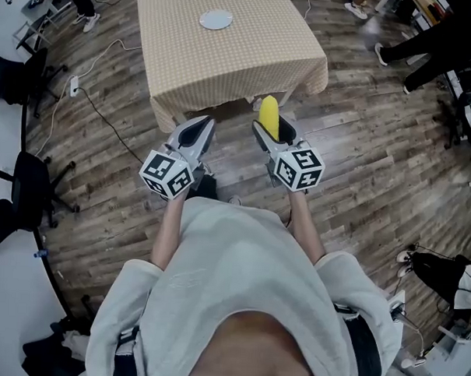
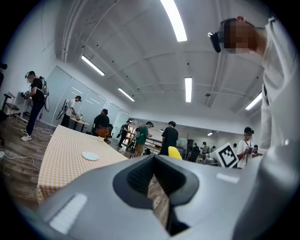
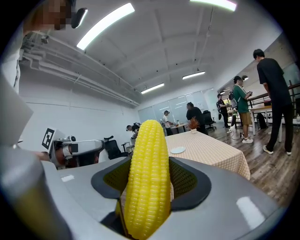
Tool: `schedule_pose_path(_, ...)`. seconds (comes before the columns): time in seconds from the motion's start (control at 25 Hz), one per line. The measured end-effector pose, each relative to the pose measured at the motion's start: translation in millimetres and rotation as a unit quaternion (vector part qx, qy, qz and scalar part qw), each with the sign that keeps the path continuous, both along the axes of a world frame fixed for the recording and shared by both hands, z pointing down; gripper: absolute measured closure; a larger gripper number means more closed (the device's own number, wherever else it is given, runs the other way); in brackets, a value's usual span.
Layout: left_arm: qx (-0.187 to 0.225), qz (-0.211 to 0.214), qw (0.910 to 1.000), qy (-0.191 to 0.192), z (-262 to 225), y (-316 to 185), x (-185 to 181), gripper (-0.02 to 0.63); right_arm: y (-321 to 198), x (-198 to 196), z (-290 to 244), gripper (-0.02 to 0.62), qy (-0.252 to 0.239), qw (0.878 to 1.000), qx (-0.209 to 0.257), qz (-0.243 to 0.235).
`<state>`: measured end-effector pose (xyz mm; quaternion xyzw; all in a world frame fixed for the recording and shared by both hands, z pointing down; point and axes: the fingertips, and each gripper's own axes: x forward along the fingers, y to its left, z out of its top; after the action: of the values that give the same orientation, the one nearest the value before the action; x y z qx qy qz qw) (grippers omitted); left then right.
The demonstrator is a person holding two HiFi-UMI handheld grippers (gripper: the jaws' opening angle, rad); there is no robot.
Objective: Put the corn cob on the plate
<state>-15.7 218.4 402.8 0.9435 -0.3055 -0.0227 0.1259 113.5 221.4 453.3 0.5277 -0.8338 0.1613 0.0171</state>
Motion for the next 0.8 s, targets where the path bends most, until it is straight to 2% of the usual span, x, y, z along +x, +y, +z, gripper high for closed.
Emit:
schedule_pose_path(0.48, -0.001, 0.009, 0.9999, 0.009, 6.5, -53.8, 12.8, 0.598, -50.1, 2.0, 6.8, 0.342, 0.005, 1.000, 0.000, -0.003)
schedule_pose_path(0.8, -0.006, 0.015, 0.9998, 0.015, 14.4, -127.6, 13.1, 0.598, -117.0, 11.0, 16.6, 0.342, 0.009, 1.000, -0.012, 0.012)
